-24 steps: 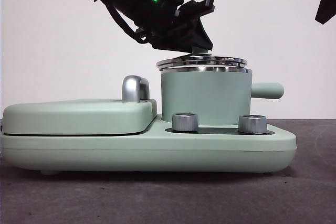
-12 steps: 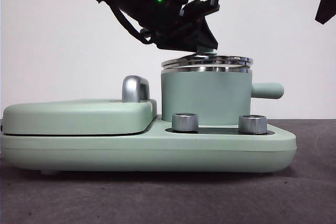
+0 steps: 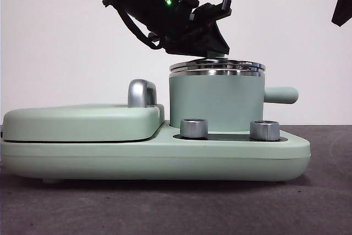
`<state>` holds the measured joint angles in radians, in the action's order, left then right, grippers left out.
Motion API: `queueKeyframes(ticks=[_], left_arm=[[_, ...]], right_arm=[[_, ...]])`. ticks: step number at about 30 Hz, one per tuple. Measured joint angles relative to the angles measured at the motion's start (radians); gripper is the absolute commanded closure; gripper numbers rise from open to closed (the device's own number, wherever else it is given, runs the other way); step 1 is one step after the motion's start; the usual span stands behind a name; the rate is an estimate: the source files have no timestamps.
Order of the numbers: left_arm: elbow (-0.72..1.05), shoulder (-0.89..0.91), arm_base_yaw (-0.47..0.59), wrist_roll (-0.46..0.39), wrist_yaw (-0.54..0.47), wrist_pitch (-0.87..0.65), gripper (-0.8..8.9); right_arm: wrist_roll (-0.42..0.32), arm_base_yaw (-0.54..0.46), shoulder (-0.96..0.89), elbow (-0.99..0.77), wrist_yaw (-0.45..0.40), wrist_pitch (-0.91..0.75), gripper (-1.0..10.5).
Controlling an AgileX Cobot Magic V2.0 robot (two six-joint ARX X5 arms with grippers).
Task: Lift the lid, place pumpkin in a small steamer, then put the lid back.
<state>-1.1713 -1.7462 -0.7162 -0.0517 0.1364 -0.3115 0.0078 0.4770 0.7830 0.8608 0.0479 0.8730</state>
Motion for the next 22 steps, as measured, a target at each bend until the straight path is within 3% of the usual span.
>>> queueKeyframes(ticks=[22], left_arm=[[-0.006, -0.005, -0.003, -0.055, 0.001, -0.031, 8.03]], right_arm=[[0.0, 0.0, 0.0, 0.0, 0.0, 0.031, 5.6]])
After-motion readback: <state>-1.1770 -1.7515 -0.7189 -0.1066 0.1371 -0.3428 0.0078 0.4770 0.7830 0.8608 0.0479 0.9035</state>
